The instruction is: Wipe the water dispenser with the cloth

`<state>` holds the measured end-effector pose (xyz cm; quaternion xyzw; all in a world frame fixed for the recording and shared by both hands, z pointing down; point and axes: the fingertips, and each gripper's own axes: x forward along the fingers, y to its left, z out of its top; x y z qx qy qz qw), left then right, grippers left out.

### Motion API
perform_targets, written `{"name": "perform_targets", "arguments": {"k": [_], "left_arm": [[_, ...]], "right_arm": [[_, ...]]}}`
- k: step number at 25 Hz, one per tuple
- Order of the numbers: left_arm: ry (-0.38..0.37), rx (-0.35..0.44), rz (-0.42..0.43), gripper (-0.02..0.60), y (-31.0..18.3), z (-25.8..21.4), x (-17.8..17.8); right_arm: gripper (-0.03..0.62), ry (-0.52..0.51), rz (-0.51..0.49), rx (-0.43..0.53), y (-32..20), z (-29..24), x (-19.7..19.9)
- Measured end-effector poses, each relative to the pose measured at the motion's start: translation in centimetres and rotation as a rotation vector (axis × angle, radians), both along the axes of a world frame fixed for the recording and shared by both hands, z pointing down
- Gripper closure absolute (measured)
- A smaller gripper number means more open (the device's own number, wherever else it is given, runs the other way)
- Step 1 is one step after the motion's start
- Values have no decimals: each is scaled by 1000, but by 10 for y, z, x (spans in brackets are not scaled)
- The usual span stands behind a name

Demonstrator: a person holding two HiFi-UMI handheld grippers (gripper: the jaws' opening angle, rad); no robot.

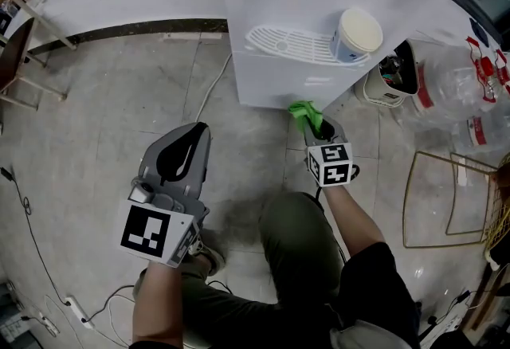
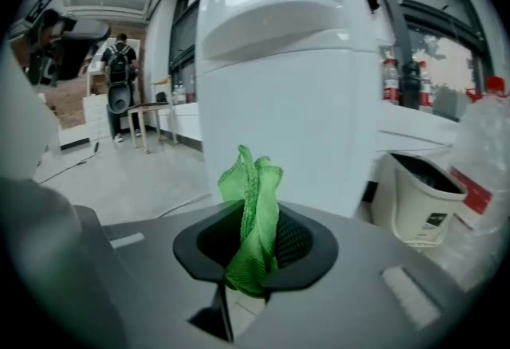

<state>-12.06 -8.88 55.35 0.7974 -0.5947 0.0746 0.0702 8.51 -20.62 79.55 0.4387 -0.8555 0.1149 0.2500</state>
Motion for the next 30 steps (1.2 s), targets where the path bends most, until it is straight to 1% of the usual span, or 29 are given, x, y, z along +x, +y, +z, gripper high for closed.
{"name": "perform_targets", "arguments": {"k": [3, 6, 9, 12, 16, 21, 25, 30], "left_arm": [[-9, -11, -20, 578, 6, -2, -9], [-6, -24, -24, 578, 14, -3, -14], [-16, -27, -20, 578, 20, -4, -17], [-11, -34, -16, 578, 25, -3, -19], [-1, -26, -17, 578, 32, -9, -21], [-3, -20, -18, 578, 30, -11, -23], [2, -18, 6, 578, 22, -9, -12], [-2, -37, 59, 578, 12, -4, 12]], "right_arm": [[513, -4, -136, -15, 17, 7, -66], [513, 0, -209, -2, 14, 9, -122], [513, 12, -225, 1, 1, 12, -163], [513, 29, -197, -33, -14, 23, -183], [513, 52, -132, -60, -32, 33, -180], [513, 64, -117, -68, -37, 35, -158], [513, 81, -70, -74, -42, 37, -119], [513, 137, -10, -73, -51, 42, -52]]}}
